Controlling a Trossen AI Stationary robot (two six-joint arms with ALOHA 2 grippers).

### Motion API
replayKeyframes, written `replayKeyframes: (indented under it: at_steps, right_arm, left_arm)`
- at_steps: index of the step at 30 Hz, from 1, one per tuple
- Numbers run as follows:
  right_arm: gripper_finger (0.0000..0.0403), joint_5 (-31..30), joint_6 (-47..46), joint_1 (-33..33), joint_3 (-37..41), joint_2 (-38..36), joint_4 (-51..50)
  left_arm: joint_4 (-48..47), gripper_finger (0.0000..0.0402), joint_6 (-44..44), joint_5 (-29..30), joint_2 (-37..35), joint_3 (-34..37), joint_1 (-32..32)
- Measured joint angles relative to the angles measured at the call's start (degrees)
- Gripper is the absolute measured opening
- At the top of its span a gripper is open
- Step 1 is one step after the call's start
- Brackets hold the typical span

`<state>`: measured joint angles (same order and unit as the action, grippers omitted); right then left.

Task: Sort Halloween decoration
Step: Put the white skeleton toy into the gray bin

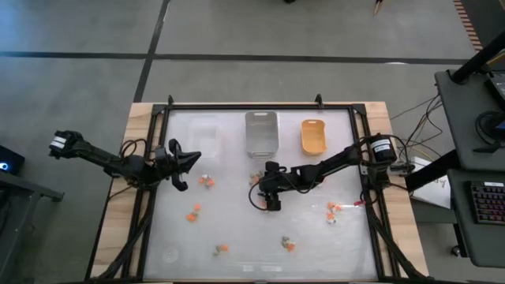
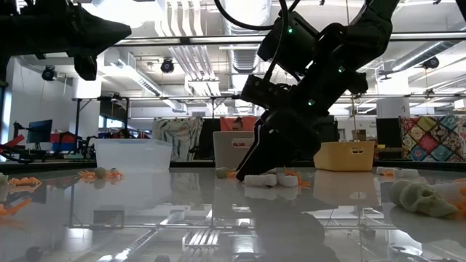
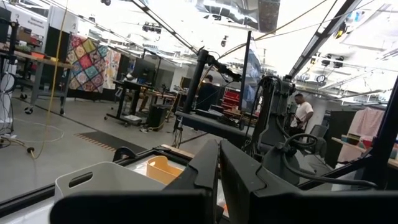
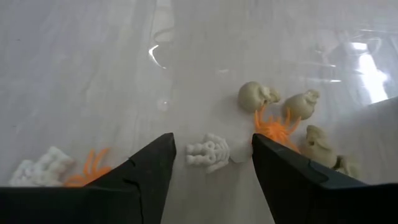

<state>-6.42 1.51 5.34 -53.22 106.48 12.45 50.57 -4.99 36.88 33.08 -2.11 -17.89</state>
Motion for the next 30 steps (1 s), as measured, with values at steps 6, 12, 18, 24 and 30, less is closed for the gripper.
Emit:
replayKeyframes:
  at_steps: [6,12,18,24,30]
  right_arm:
    - [0.0166,0.60,-0.01,0.00,-0.01,0.04,-0.06]
    - [0.0144,0.56,0.03,0.00,0.00,0.04,0.06]
    - [0.0143,0.53,-0.01,-0.02,0.01,-0.08,0.04]
    - [0.0127,0.44,-1.44,-0.13,0.10,-1.12,-0.69]
    - [0.0087,0.38,-1.47,-0.13,0.14,-1.42,-0.65]
  left_arm:
    - [0.00,0.0000,-0.01,0.00,0.00,0.00,0.00]
    - [0.00,0.0000,-0.02,0.00,0.00,0.00,0.00]
    - [0.00,0.0000,-0.02,0.00,0.00,0.00,0.00]
    - [0.00,0.0000,-0.02,0.00,0.00,0.00,-0.02]
    - [0.00,0.0000,-0.02,0.00,0.00,0.00,-0.02]
